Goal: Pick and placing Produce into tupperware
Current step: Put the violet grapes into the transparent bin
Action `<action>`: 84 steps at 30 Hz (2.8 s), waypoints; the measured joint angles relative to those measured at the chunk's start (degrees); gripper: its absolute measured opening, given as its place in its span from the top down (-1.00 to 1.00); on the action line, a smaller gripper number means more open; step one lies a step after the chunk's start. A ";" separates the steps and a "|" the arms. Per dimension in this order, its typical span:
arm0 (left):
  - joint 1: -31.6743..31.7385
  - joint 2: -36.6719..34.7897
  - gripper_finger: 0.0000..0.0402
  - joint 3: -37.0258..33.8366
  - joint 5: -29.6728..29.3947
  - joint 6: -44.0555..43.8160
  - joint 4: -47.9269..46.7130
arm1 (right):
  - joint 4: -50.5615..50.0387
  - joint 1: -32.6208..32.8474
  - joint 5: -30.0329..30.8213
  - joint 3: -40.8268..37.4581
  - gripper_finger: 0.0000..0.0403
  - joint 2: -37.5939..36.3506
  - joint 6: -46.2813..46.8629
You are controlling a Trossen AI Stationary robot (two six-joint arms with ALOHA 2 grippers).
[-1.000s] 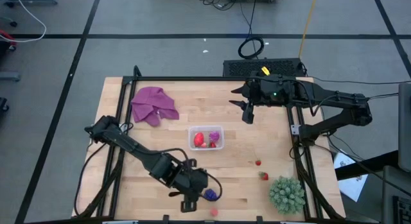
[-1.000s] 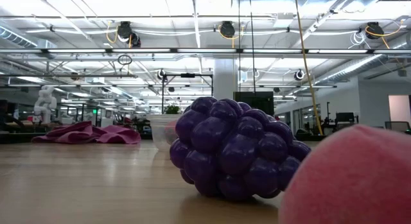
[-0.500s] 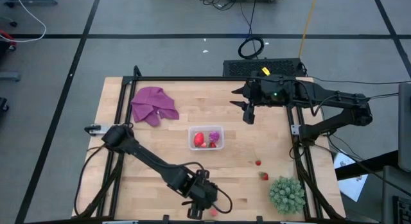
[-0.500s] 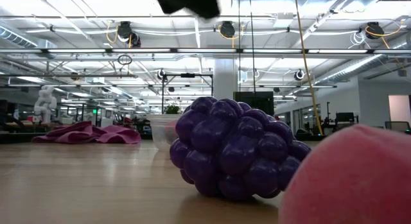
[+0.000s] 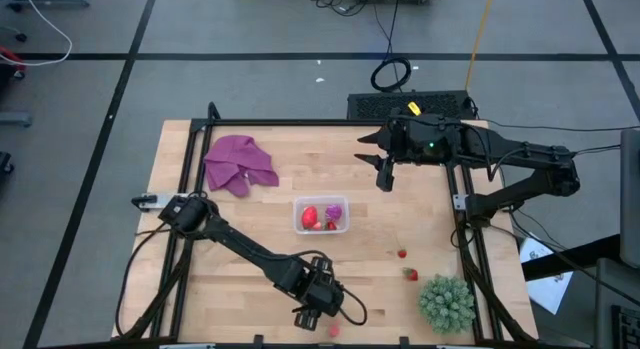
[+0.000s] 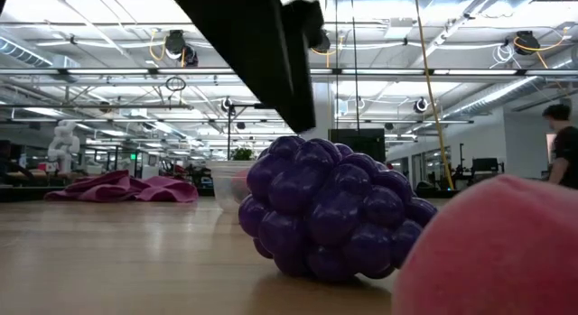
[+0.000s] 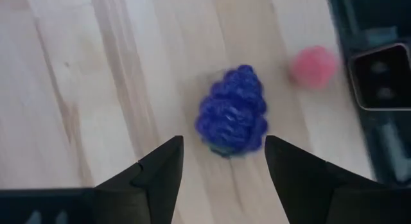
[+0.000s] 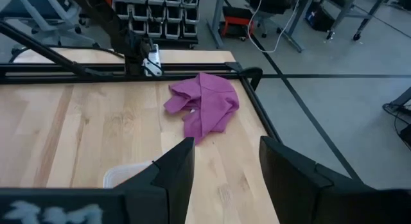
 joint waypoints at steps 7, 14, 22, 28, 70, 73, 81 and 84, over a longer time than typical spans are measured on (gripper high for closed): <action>0.71 0.12 -0.11 -0.07 -0.02 0.92 0.37 | 0.08 -0.13 -0.04 0.00 0.18 0.00 -0.04; 0.73 0.12 -0.12 -0.07 0.00 1.90 1.32 | -0.03 -0.15 -0.04 0.00 0.18 0.00 -0.02; 0.04 0.27 -0.27 -0.09 0.02 1.86 2.30 | -0.03 -0.15 -0.04 0.00 0.18 0.00 0.01; -0.27 0.34 -0.34 -0.09 -0.03 1.89 3.57 | 0.91 -0.15 -0.02 0.00 0.18 0.00 0.03; 0.43 5.13 -0.34 -0.11 -0.39 1.39 6.06 | 2.52 -0.15 -0.15 0.00 0.18 0.02 1.56; 1.00 5.13 -0.34 -0.11 -0.88 -0.04 6.06 | 2.52 -0.15 -0.15 0.00 0.18 0.02 1.56; 1.99 5.13 -0.34 -0.11 -1.04 -1.47 6.44 | 2.50 -0.15 -0.15 0.00 0.18 0.02 1.56; 2.13 5.09 -0.34 -0.11 -1.02 -1.51 7.03 | 2.50 -0.15 -0.17 0.00 0.18 0.02 1.56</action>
